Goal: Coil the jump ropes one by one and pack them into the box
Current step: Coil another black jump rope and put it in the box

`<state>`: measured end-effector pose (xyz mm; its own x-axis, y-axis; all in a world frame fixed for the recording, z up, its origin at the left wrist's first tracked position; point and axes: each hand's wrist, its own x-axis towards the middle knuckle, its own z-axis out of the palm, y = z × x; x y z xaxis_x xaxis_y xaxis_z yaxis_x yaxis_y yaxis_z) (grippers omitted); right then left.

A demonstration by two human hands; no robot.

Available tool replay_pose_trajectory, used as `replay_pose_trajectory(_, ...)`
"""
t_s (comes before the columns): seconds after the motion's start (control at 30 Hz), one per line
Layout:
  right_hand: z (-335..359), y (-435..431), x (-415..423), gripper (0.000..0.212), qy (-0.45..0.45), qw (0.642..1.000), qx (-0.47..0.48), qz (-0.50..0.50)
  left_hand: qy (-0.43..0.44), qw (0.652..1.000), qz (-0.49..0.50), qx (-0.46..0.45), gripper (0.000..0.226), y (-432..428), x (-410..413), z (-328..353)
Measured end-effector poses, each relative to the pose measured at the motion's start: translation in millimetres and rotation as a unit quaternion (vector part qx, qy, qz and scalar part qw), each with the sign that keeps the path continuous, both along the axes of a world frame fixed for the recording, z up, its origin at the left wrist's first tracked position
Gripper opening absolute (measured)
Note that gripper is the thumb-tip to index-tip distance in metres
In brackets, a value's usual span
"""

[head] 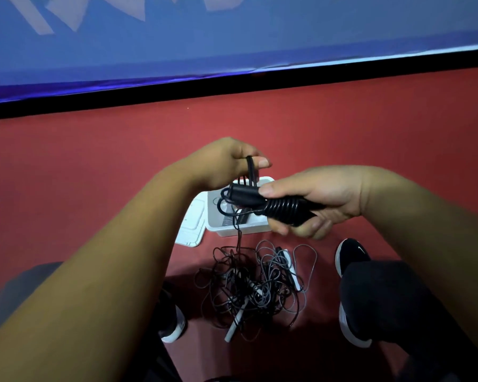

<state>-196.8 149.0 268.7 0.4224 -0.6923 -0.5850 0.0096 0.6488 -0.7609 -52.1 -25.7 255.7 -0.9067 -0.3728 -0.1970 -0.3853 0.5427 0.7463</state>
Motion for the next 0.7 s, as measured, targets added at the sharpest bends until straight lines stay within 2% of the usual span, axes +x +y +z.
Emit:
replay_pose_trajectory(0.1,-7,-3,1,0.030,0.074,0.997,-0.017,-0.006,0.008,1.000,-0.001,-0.025,0.029,-1,-2,3)
replay_pose_trajectory(0.2,-15,-6,-1,0.026,0.158,0.986,-0.029,-0.051,0.003,0.997,-0.008,-0.077,0.028,1,-1,11)
replay_pose_trajectory(0.33,-18,-11,-10,0.042,0.225,0.965,-0.039,-0.131,-0.019,0.983,-0.033,-0.179,0.017,3,-3,17)
replay_pose_trajectory(0.43,-15,-15,-16,0.048,0.269,0.944,-0.074,-0.178,-0.002,0.940,-0.066,-0.335,0.030,4,-4,23)
replay_pose_trajectory(0.5,-12,-18,-20,0.050,0.288,0.924,-0.091,-0.235,0.018,0.916,-0.056,-0.396,0.026,5,-4,25)
replay_pose_trajectory(0.6,-11,-21,-26,0.052,0.294,0.894,-0.097,-0.323,0.026,0.927,-0.074,-0.366,0.026,8,-5,20)
replay_pose_trajectory(0.7,-13,-21,-25,0.052,0.296,0.880,-0.095,-0.358,0.020,0.962,-0.086,-0.257,0.029,17,-3,18)
